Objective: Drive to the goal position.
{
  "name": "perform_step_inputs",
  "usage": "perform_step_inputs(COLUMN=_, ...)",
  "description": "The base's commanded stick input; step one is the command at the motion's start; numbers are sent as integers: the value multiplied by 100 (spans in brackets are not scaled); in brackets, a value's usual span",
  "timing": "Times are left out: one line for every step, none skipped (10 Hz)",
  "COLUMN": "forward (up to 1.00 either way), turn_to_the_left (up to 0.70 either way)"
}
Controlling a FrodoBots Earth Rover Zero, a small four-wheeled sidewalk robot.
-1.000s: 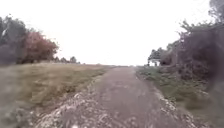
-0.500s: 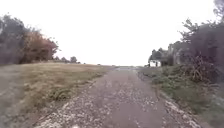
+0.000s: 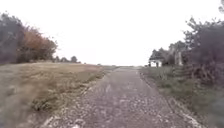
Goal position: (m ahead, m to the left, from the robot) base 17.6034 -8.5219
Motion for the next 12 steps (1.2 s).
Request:
perform_step_inputs(forward=100, turn_to_the_left=0)
perform_step_inputs(forward=100, turn_to_the_left=0)
perform_step_inputs(forward=100, turn_to_the_left=0)
perform_step_inputs(forward=100, turn_to_the_left=0)
perform_step_inputs(forward=100, turn_to_the_left=0)
perform_step_inputs(forward=100, turn_to_the_left=0)
perform_step_inputs(forward=100, turn_to_the_left=0)
perform_step_inputs(forward=100, turn_to_the_left=0)
perform_step_inputs(forward=100, turn_to_the_left=0)
perform_step_inputs(forward=100, turn_to_the_left=0)
perform_step_inputs(forward=100, turn_to_the_left=0)
perform_step_inputs(forward=100, turn_to_the_left=0)
